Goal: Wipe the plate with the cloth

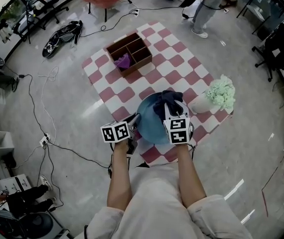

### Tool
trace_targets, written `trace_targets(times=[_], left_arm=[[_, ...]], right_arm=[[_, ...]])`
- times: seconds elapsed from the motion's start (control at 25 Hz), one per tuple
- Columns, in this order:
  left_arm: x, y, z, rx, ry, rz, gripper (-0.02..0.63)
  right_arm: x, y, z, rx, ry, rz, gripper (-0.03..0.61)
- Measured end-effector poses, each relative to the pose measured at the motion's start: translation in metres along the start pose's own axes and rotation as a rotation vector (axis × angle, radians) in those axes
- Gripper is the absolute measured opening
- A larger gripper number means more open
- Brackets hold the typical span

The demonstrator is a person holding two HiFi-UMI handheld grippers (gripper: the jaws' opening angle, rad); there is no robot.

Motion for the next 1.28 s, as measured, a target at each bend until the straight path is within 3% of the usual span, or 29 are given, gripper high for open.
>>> trace_targets(times=[0.44,0.8,0.92,1.12,1.28], left_arm=[[0.021,-0.028,0.016,0.029,0.112,-0.134,0.049],[0.025,-0.027,0.023,0.021,0.194,-0.126,0.048],[0.022,-0.025,0.022,0.009,0.256,-0.064,0.049],[0.005,-0.004,0.012,0.001,0.452,0.242,0.049],[-0.02,0.0,0.001,-0.029,0.445,0.293,0.049]], right_arm=[[-0.022,-0.03,-0.029,-0.012,-0.004,0.034,0.101],[-0.018,-0.053,-0.048,0.031,0.024,0.006,0.101],[-0.019,-0.052,-0.05,0.038,0.031,-0.021,0.101],[-0.018,-0.052,-0.054,0.05,0.047,-0.077,0.101],[-0.016,-0.048,-0.064,0.021,0.078,-0.062,0.101]])
Point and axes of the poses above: the fingertips, and each gripper's own axes: z forward along the fingers, x to its left, y out of its top, the point moved 6 cm from there along -z, backward along the fingers, and after that the axes turned 5 degrees about z, right-handed, at the moved point
